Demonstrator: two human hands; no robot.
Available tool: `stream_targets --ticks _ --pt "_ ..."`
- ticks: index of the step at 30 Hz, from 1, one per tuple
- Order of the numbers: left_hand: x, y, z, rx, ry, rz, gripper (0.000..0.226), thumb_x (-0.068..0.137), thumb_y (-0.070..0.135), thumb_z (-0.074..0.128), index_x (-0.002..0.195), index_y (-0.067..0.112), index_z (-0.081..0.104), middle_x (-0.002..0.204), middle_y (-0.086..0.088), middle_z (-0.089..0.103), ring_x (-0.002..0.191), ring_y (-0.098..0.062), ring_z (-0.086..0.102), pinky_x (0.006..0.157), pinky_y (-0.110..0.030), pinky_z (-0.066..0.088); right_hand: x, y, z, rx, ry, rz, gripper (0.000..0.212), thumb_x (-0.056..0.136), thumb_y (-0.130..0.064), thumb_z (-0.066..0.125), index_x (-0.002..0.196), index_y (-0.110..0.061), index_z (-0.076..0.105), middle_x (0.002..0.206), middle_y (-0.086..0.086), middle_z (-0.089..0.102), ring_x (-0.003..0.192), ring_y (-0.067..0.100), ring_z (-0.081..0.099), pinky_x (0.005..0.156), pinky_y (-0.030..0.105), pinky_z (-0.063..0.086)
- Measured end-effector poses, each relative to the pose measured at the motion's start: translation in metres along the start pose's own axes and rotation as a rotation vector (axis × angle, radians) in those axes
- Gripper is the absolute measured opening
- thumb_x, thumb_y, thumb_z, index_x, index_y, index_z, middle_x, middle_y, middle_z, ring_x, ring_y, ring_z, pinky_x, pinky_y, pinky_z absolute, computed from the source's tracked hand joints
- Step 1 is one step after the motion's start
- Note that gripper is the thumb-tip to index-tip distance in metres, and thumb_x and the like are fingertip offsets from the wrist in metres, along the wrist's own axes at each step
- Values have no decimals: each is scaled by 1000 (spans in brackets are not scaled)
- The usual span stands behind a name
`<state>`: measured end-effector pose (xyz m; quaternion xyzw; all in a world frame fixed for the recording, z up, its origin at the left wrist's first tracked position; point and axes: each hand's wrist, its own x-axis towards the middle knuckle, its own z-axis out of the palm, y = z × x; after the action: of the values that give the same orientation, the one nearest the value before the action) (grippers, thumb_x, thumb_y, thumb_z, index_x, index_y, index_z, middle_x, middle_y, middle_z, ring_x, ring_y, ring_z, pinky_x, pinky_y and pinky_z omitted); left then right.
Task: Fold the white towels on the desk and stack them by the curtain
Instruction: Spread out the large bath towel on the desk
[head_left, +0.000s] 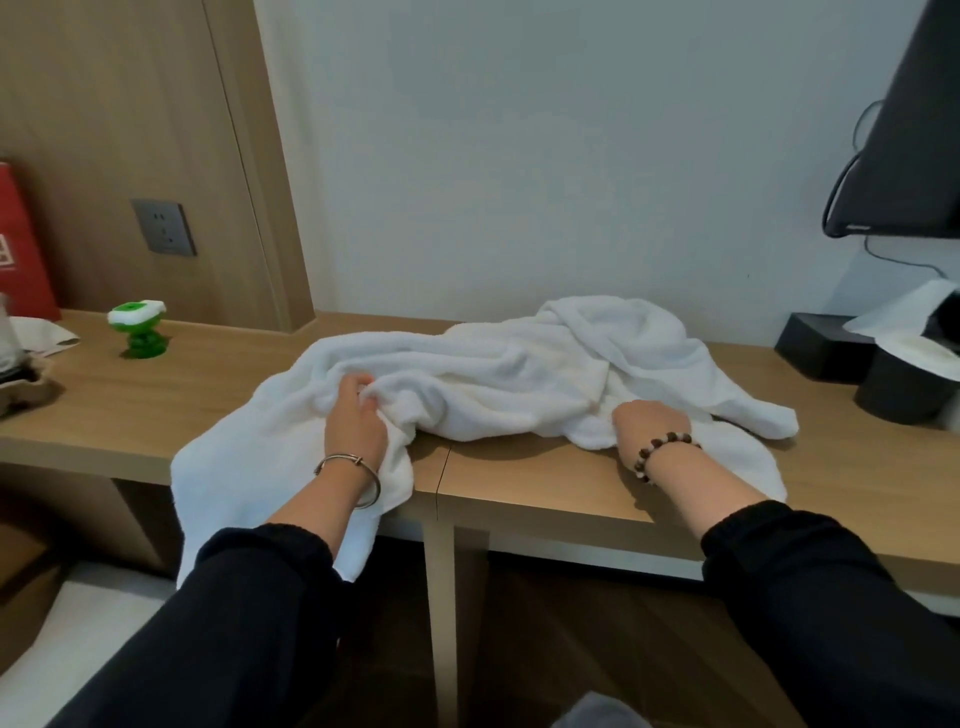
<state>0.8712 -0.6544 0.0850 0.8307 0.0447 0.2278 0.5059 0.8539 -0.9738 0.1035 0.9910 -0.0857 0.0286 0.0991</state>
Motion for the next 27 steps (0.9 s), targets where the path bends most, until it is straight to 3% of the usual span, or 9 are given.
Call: stream_targets --ticks 2,6,10,13,15,17,20,23,27 --pt "-2 7 -2 -37 98 -16 19 100 13 36 111 13 50 101 -6 51 90 -21 48 76 -31 37 -2 4 -4 -167 -46 140 25 93 -16 41 99 -22 64 86 -4 58 89 18 53 81 30 37" --pt "20 31 -12 -297 198 -212 17 99 6 36 97 14 51 87 -1 49 91 -18 41 71 -15 36 -2 1 -9 -198 -72 155 25 94 -21 39 109 -23 60 116 -1 59 114 22 48 98 41 34" --pt "35 58 -17 -365 137 -188 22 98 5 37 99 11 58 82 0 52 87 -18 45 66 -21 36 2 -33 -18 591 183 -175 65 84 -17 58 142 -16 29 140 8 36 121 27 44 93 35 42" --pt "43 70 -25 -450 146 -91 20 98 16 47 81 12 57 69 2 49 72 -15 43 52 -15 35 13 -59 -31 944 138 -39 96 77 -32 71 149 -25 8 141 8 32 119 31 47 89 36 45" --pt "44 73 -36 -228 28 130 21 92 34 59 85 14 60 76 5 54 76 -13 47 60 -16 37 24 -67 -37 846 146 32 64 83 -32 61 139 -22 34 128 12 50 105 33 56 84 37 50" --pt "41 75 -43 372 -245 407 56 78 51 69 125 24 54 102 6 62 95 -15 56 77 -23 41 31 -73 -44 616 152 49 27 91 -22 45 115 -16 57 119 11 57 93 31 59 77 36 51" --pt "42 66 -50 1138 -386 645 63 83 38 59 139 33 32 118 3 61 104 -25 60 71 -31 42 49 -72 -54 571 199 168 30 93 -12 42 119 -9 57 134 13 42 95 35 59 69 34 44" --pt "75 65 -71 1377 -169 497 41 87 11 51 126 21 44 117 -5 56 107 -27 55 70 -32 38 72 -69 -70 781 275 304 25 94 -12 43 113 -5 57 119 9 45 85 34 58 68 35 43" --pt "113 71 -77 1472 -123 125 27 89 11 49 111 18 64 94 0 59 91 -23 58 67 -30 40 102 -90 -101 714 383 272 14 93 -9 46 85 -7 57 111 12 51 74 29 51 64 33 43"
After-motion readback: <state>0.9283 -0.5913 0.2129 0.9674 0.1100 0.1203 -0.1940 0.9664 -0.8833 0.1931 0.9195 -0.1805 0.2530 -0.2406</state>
